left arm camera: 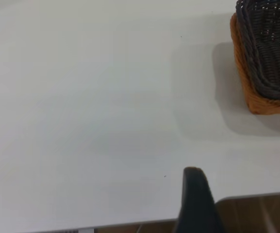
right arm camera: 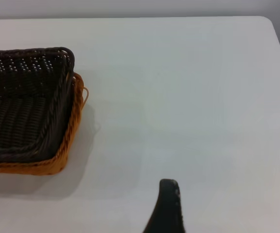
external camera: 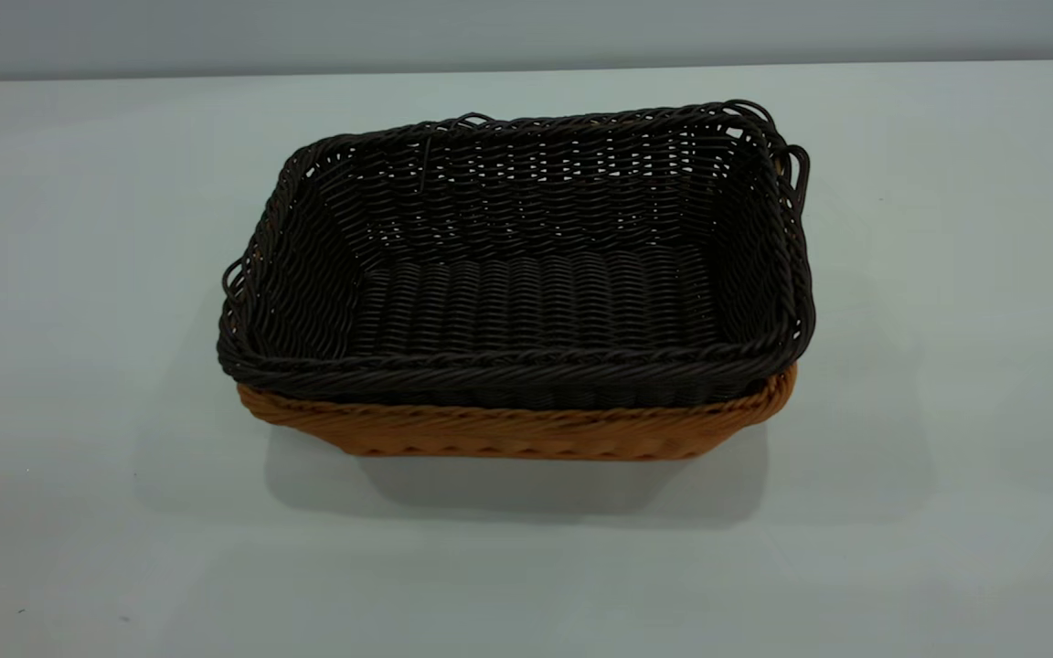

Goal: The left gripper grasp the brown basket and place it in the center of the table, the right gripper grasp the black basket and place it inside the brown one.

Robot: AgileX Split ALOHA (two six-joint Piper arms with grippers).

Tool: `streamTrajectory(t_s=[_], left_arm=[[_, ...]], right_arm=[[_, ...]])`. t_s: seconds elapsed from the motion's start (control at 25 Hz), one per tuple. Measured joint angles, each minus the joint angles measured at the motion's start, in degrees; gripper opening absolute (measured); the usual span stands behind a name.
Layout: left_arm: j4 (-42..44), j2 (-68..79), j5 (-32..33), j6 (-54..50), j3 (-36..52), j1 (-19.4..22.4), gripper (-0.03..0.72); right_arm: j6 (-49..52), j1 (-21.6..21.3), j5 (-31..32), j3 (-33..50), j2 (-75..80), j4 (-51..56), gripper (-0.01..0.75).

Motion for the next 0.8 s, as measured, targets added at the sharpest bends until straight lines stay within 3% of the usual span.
streamTrajectory(t_s=[0.28,0.8], left_arm=[[-0.05,0.0,0.0,0.05,0.0,6.72,0.433],[-0.05,-0.05,0.0,0.05,0.0,6.84,0.433]], right_arm=[[0.0,0.0,0.0,0.0,0.0,0.01,0.573],[-0.06,0.0,0.0,0.0,0.0,0.06,0.573]])
